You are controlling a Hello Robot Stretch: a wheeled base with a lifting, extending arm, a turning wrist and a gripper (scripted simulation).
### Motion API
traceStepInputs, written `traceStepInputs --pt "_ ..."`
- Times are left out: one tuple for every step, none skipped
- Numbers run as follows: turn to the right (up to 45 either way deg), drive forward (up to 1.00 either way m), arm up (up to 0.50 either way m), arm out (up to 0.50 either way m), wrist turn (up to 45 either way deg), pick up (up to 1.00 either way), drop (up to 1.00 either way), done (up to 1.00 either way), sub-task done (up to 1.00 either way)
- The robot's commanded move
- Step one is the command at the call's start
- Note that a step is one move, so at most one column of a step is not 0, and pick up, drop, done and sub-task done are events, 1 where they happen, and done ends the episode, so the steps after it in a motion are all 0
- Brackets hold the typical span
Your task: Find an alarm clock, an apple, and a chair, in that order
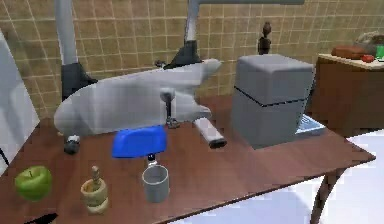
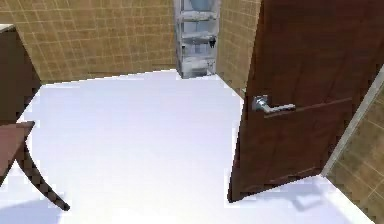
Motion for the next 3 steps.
traceStepInputs --pt "45.0 0.0 0.0 0.0 0.0 0.0 0.0 0.0 0.0" --pt "21.0 0.0 0.0 0.0 0.0 0.0 0.0 0.0 0.0" --pt "0.0 1.0 0.0 0.0 0.0 0.0 0.0 0.0 0.0"
